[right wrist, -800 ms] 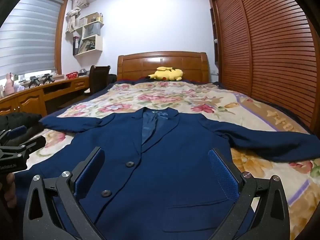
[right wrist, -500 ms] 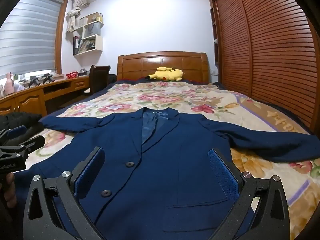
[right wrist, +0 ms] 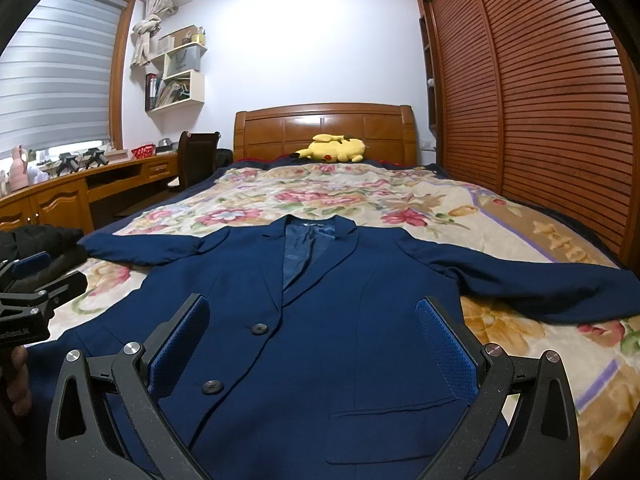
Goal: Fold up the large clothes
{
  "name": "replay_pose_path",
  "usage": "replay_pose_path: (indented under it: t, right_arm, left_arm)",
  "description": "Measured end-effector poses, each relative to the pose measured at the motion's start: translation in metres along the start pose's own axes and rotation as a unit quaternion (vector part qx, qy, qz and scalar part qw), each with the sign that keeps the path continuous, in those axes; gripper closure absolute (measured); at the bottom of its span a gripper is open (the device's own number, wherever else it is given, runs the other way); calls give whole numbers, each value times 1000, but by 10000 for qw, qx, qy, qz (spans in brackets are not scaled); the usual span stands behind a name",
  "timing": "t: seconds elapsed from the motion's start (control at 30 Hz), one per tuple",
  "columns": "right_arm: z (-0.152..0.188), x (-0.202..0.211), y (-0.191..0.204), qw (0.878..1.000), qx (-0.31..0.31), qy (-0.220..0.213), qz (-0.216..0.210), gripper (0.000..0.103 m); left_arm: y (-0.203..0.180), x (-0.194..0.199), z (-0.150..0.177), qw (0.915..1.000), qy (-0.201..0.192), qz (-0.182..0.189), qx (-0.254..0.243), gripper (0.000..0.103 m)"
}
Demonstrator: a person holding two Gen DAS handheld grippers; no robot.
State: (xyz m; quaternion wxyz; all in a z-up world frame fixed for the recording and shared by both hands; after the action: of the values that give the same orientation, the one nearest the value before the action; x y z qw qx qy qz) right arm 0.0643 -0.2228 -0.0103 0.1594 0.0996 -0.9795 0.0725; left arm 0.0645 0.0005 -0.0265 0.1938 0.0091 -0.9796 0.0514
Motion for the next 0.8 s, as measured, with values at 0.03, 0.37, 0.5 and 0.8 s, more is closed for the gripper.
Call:
replay_pose_path:
  t: [0.03,0.37,0.5,0.8]
  right_arm:
    - [0,0,0,10000,0,1,0,0]
    - [0,-1,1,10000,4,-1,2,0]
    - [1,-1,1,10000,3,-3,0,0]
    - [1,-1,1,10000,7,-4,3,0]
  left_arm:
    - [0,0,0,10000,0,3,2,0]
    - [4,2,-1,10000,-10,-1,7,0]
    - [4,2,-1,10000,-15,1,6,0]
    - [4,5,-3,10000,-25,0,7,0]
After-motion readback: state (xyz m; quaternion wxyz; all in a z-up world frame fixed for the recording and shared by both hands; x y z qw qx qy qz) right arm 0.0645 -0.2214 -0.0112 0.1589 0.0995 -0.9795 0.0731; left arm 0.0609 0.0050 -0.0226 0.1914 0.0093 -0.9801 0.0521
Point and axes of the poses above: each gripper's, at about its wrist camera, not at the fingertips, and x roughly against the way its jaws point, y to its left, z to its underside, the point moved 7 cm from there along -x, roughly the way its jaws point, and after that the axes turned 7 degrees about x, right-handed, at the moved point
